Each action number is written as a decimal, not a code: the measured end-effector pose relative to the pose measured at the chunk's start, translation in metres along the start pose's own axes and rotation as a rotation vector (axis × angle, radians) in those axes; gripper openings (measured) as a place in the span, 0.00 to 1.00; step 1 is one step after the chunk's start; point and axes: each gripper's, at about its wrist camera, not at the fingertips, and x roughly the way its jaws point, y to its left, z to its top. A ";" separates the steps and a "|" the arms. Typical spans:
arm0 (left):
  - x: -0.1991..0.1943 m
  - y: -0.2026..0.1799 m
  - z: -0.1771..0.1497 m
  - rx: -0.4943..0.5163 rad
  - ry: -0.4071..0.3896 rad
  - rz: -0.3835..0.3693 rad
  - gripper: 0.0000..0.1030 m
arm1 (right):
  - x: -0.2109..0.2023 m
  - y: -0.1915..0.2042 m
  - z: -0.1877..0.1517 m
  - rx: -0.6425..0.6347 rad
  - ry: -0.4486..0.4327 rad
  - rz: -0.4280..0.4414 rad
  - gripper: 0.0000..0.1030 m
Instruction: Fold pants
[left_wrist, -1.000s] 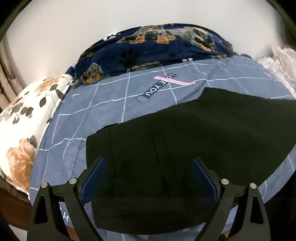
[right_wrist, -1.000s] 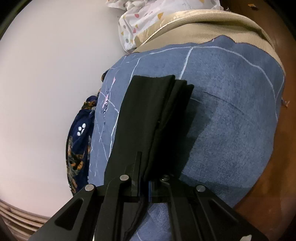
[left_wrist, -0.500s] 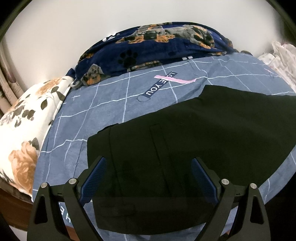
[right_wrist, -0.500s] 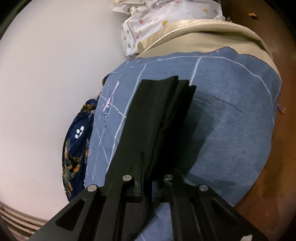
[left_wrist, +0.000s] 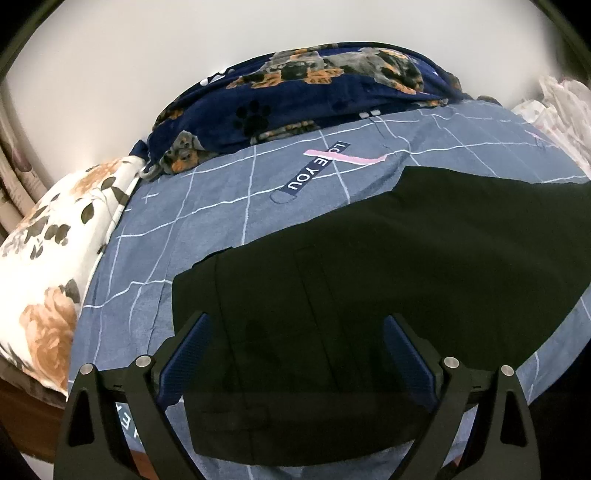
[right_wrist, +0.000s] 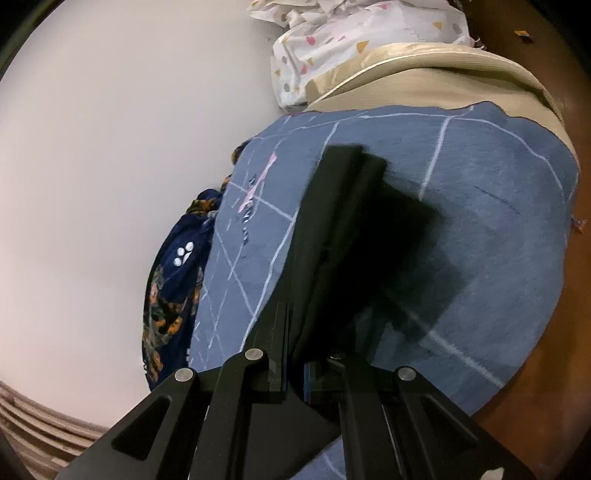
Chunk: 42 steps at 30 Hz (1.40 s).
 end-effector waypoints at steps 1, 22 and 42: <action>0.000 -0.001 0.000 0.003 -0.001 0.001 0.92 | 0.000 0.003 -0.001 -0.005 0.003 0.005 0.05; -0.003 -0.006 0.000 0.030 0.004 -0.001 0.93 | 0.028 0.061 -0.046 -0.141 0.129 0.047 0.06; 0.002 -0.007 -0.001 0.040 0.024 -0.018 0.93 | 0.060 0.105 -0.111 -0.279 0.295 0.048 0.06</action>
